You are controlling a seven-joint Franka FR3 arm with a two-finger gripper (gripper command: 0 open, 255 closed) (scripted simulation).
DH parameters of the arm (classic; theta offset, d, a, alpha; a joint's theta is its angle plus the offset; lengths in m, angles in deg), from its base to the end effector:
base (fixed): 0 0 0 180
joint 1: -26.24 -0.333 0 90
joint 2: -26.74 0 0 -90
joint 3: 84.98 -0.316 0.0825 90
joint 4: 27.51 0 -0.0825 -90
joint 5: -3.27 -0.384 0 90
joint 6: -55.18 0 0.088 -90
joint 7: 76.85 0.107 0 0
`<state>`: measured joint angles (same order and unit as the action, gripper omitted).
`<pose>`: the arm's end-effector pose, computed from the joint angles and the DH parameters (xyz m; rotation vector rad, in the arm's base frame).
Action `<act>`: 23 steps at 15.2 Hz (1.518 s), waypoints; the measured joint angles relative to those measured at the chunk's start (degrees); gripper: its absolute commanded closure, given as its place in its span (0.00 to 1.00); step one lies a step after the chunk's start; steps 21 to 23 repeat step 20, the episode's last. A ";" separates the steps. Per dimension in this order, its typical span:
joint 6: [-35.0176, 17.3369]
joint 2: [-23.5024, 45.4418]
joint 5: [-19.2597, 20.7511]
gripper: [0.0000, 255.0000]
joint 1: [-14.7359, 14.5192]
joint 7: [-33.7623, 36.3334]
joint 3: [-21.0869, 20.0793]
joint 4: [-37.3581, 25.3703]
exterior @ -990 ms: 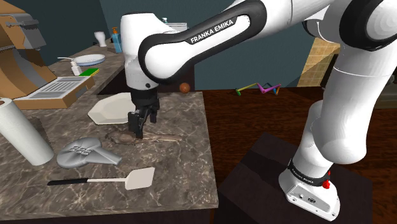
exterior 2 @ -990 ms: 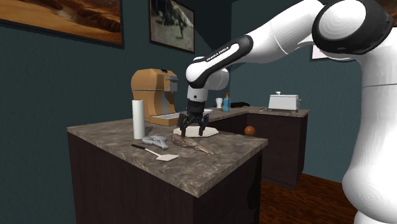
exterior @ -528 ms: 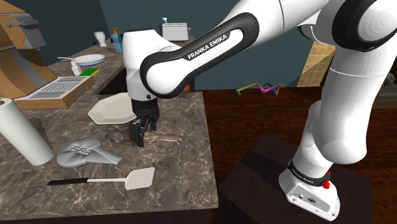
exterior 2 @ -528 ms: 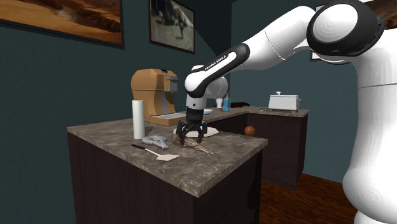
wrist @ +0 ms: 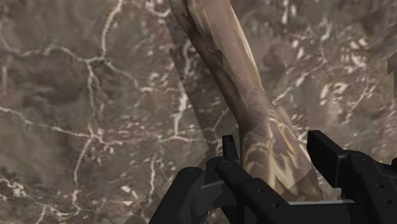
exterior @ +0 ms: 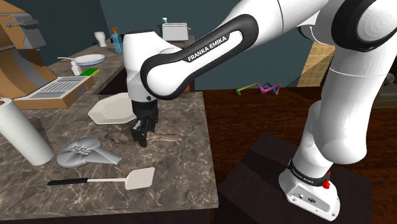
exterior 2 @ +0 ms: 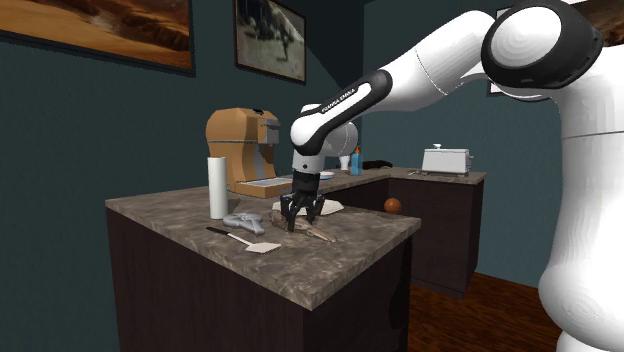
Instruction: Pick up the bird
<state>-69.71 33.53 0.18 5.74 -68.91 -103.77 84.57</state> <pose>0.4613 0.3736 0.4305 -2.9193 -0.7680 -0.1028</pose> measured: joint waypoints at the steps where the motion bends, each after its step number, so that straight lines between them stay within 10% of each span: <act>1: 0.00 0.00 0.00 1.00 0.00 0.00 0.00 0.00; 23: 10.68 -2.52 -0.59 1.00 0.22 0.21 0.00 -8.27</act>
